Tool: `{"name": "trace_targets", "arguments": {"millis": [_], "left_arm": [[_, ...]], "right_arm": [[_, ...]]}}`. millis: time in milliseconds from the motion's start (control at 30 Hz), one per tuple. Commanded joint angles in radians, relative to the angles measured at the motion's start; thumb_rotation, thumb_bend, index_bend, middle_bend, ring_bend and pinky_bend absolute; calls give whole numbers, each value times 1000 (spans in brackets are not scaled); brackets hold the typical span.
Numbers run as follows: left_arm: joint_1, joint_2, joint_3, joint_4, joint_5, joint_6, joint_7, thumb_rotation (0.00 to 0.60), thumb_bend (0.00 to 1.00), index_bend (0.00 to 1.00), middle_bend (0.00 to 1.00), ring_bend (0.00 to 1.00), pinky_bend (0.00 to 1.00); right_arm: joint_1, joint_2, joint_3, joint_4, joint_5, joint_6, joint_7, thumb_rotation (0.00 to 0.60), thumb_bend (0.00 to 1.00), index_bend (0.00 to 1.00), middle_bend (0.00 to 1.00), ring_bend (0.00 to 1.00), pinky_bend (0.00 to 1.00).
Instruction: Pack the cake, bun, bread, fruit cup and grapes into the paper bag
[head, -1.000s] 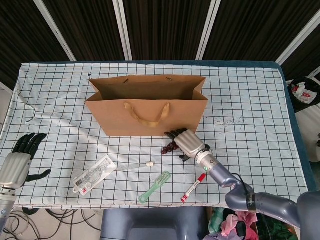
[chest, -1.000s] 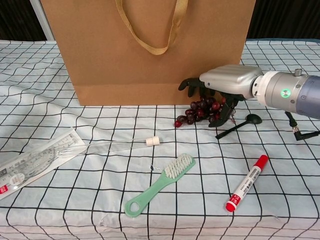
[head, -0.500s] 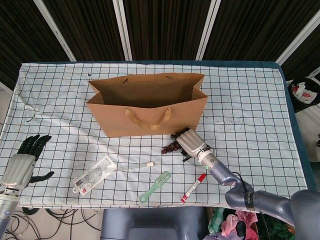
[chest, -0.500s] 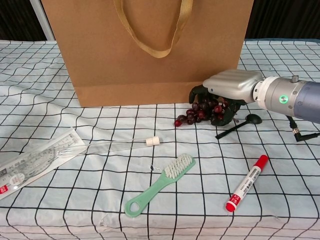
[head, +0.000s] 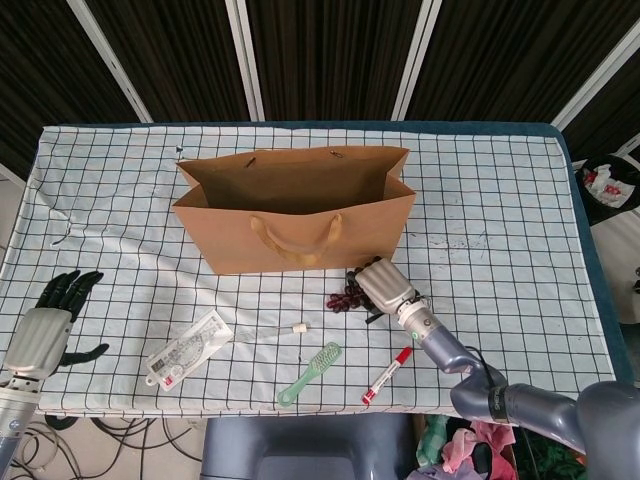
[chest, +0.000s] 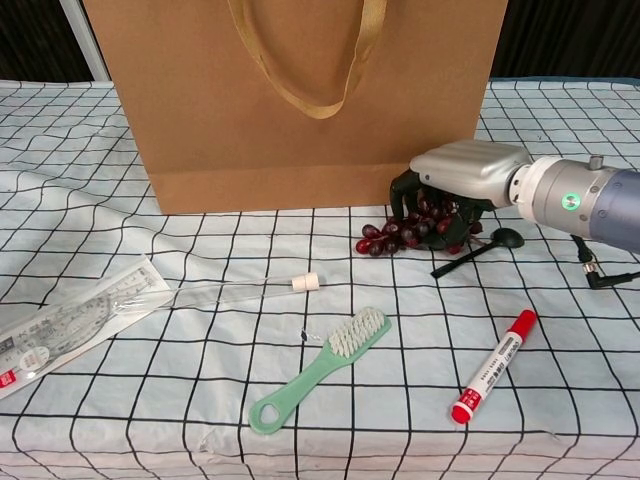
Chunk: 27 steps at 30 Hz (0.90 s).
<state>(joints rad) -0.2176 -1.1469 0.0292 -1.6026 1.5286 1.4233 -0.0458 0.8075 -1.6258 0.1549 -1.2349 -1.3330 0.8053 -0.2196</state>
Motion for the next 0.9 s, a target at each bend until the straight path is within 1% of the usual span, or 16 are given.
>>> {"name": "trace_targets", "arguments": {"millis": [33,133,200,300,533,733,900], "left_arm": [[0,2,0,-3,1,-5,0,600,34,89,94,9,47],[1,6,1,-10,0,-11,-2,600,34,94,94,9,47],[3,10,0,-13,2,-10,-4,600,34,96,94,9,47],[7,13,-3,-15,1,-6,-7,600,34,96,93,9,47],[11,18,-7,-19,2,-9,-16,600,34,96,93,9,47],[15,20,-11,-19,5,-7,-20,600,34,98,93,9,47],[17,20,-10,-21,12,-8,-18,600,34,98,93,9,48]], "right_arm": [[-8,1,5,-10,-1,17,30,600,369,438,450,463,388],[-9,5,6,-13,-2,24,38,600,391,476,467,478,389],[-10,7,7,-18,-1,30,42,600,403,527,485,489,396],[-14,10,9,-33,7,32,55,600,413,561,494,491,399],[-21,36,17,-65,2,76,26,600,420,568,502,499,399],[-39,103,25,-141,-3,130,-25,600,432,568,512,513,399],[-50,174,5,-199,-50,172,-115,600,432,568,511,513,399]]}}
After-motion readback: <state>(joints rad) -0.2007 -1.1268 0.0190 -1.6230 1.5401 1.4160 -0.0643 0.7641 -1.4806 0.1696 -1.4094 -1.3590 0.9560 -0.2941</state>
